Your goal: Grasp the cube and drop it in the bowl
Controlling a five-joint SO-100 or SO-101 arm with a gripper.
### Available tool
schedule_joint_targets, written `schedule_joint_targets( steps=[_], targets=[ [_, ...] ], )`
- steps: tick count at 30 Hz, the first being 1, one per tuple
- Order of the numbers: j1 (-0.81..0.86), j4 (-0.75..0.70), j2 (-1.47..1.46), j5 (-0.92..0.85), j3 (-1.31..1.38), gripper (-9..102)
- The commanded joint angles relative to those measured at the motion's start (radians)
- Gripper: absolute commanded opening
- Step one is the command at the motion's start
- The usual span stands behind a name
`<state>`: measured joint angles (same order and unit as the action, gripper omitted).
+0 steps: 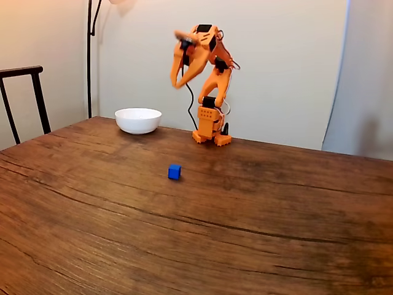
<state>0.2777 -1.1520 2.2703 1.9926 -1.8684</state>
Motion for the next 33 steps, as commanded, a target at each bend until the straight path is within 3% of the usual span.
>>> schedule_joint_targets(
  steps=[1, 24, 29, 33],
  targets=[
    [-0.002, 0.006, -0.054, -0.003, 0.041, 0],
    [-0.046, 0.025, -0.453, -0.041, 0.025, 0],
    [-0.064, 0.117, -0.488, -0.038, 0.023, 0],
    [-0.075, 0.156, -0.538, -0.038, 0.021, 9]
  ],
)
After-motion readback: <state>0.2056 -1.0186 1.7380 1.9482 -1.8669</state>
